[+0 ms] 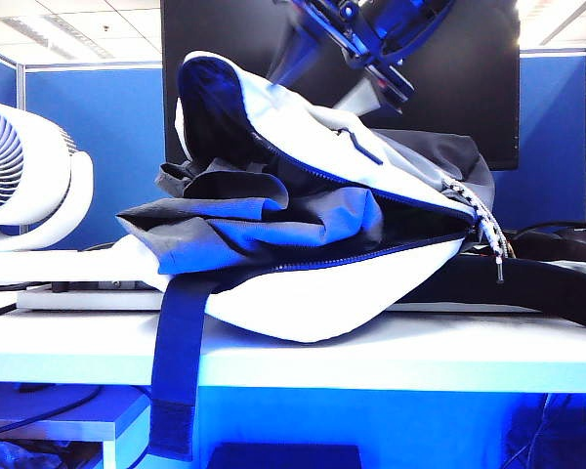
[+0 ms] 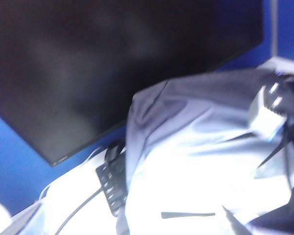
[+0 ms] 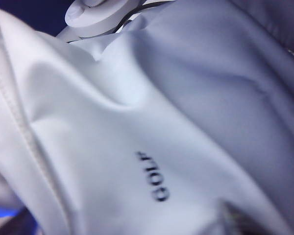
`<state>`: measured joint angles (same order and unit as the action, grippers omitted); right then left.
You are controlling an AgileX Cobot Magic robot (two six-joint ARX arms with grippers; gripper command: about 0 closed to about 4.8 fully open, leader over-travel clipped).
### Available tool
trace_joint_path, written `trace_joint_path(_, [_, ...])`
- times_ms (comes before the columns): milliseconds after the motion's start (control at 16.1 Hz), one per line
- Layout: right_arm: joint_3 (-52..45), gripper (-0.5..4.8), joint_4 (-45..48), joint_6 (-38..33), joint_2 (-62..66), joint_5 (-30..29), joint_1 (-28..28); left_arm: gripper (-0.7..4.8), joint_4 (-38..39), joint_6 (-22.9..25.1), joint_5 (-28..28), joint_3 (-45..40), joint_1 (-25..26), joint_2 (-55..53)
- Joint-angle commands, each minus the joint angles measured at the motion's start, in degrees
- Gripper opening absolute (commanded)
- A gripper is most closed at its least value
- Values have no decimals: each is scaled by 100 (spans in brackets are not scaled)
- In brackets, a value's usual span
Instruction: Put the gray clothes into the backpack.
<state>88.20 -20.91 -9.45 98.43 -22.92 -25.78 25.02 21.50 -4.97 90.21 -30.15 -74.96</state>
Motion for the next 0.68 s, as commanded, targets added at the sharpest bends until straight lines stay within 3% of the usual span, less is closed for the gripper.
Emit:
trace_joint_path(62, [42, 479, 199, -170, -22, -951, 0, 479, 107, 247, -52, 4, 9, 13])
trace_joint_path(187, [50, 479, 304, -299, -109, -2031, 0, 479, 155, 269, -144, 4, 232, 17])
trace_joint_path(311, [48, 479, 48, -304, -186, -2271, -26, 479, 295, 188, -61, 4, 516, 17])
trace_joint_path(498, [37, 479, -938, -74, -52, -1663, -28, 479, 269, -52, 577, 7, 957, 74])
trace_joint_path(685, [52, 479, -1073, -90, -11, -1545, -26, 479, 94, -74, 831, 9, 1008, 173])
